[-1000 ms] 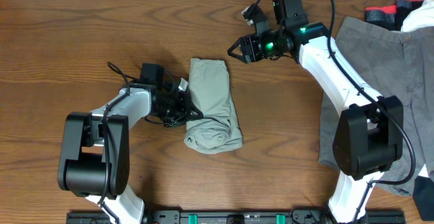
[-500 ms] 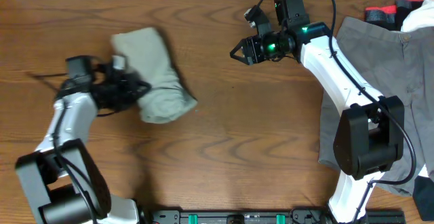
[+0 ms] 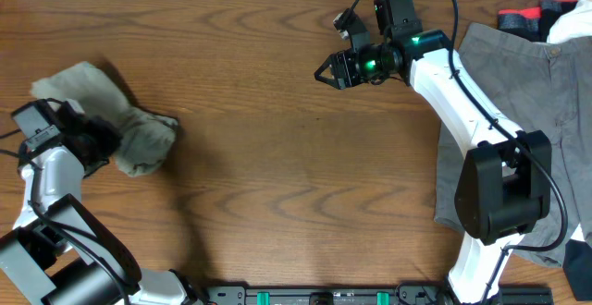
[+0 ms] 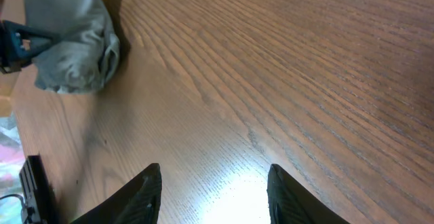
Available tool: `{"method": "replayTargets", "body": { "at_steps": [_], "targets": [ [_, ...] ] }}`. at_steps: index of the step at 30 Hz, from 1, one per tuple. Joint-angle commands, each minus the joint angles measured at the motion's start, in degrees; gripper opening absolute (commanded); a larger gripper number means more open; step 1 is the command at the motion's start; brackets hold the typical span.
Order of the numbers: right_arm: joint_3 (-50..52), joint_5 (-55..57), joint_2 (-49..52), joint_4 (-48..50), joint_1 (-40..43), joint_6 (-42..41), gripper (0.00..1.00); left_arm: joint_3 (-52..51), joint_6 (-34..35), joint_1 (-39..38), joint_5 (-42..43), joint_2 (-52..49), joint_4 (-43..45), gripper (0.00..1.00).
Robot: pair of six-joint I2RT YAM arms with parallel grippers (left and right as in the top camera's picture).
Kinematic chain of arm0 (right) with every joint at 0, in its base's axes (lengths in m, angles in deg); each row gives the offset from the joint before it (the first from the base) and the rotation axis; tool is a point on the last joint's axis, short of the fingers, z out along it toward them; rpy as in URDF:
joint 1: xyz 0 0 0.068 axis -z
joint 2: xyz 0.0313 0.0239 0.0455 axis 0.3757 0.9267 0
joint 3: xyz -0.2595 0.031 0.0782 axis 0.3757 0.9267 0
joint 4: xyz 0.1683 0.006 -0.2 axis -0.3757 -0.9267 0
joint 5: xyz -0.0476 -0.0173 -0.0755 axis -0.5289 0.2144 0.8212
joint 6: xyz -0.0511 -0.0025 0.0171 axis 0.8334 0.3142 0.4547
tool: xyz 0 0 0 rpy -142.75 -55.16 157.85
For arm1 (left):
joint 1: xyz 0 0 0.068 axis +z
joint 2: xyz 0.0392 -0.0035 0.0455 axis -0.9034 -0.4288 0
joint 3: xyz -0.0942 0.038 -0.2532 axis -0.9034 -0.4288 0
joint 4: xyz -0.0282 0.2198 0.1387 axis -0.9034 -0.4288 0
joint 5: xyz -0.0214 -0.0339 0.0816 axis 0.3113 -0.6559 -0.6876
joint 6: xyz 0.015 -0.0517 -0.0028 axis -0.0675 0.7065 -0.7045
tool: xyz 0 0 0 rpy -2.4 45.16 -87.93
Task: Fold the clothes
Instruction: 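Grasp the rolled khaki shorts with the left gripper and move them left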
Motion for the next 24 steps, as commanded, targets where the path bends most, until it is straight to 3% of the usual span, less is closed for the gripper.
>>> {"method": "replayTargets", "body": {
  "at_steps": [1, 6, 21, 24],
  "targets": [
    [0.02, 0.20, -0.48, -0.15, 0.26, 1.25, 0.48, 0.79, -1.84, 0.24, -3.58, 0.39, 1.53, 0.08],
    [0.02, 0.24, -0.48, -0.39, 0.26, 1.27, 0.47, 0.72, -1.42, 0.24, -3.93, 0.37, 1.57, 0.07],
    [0.02, 2.14, -0.48, -0.55, 0.26, 1.25, 0.48, 0.72, 1.27, -6.84, 29.83, 0.37, 18.95, 0.06],
    [0.02, 2.14, -0.48, -0.61, 0.26, 1.25, 0.48, 0.72, 1.27, -7.98, 29.09, 0.35, 20.72, 0.06]
  ]
}}
